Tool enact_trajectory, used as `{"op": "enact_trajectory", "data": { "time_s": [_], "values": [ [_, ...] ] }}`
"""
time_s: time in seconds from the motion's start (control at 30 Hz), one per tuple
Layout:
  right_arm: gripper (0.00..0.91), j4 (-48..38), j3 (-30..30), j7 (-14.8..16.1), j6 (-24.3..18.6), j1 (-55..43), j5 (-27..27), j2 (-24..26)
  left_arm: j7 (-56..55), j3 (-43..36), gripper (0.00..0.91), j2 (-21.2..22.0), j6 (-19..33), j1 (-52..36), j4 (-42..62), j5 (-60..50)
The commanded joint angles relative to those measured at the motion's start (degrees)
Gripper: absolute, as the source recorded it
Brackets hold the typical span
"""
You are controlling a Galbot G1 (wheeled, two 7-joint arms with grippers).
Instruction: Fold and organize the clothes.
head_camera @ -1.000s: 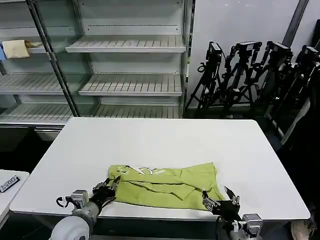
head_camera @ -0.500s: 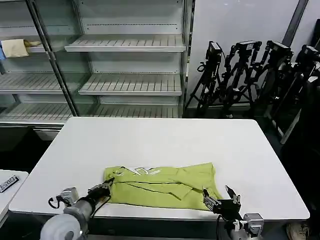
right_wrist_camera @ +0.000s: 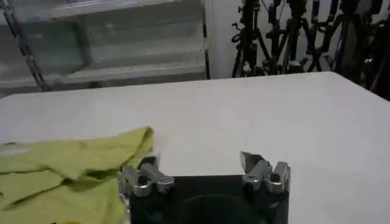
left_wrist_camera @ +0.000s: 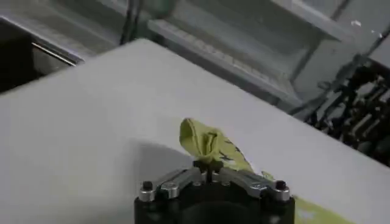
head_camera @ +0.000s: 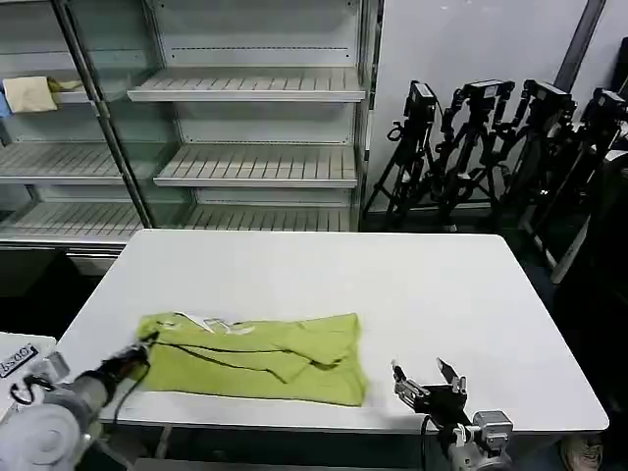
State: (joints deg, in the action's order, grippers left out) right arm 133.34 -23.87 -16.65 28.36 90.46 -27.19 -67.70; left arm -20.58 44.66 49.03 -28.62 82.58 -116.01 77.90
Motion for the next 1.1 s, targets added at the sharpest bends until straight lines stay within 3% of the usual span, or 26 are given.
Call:
{"op": "enact_trajectory", "data": {
  "time_s": [0.03, 0.3, 0.53, 0.9, 1.1],
  "values": [
    [0.907, -0.53, -0.04, 0.17, -0.69, -0.78, 0.45, 0.71, -1.90, 6.50, 0.020, 0.20, -1.14, -0.49, -6.44, 20.57],
    [0.907, -0.73, -0.35, 0.77, -1.28, -2.69, 1.56, 2.75, -0.38, -7.49, 0.030, 5.46, 2.07, -3.69, -14.37, 18.07],
    [0.907, -0.89, -0.91, 1.15, -1.51, -3.18, 1.41, 3.58, -0.38, -18.62, 0.030, 8.15, 3.88, -8.13, -15.23, 13.30],
    [0.907, -1.40, -1.87, 1.48, -1.85, -3.27, 1.16, 3.96, -0.76, -36.03, 0.030, 13.88, 5.26, -16.65, -8.00, 4.84],
    [0.907, -1.74, -2.14, 1.62, -2.11, -3.56, 0.99, 4.33, -0.75, -41.50, 0.030, 16.89, 5.60, -20.51, -0.98, 1.09]
  ]
}}
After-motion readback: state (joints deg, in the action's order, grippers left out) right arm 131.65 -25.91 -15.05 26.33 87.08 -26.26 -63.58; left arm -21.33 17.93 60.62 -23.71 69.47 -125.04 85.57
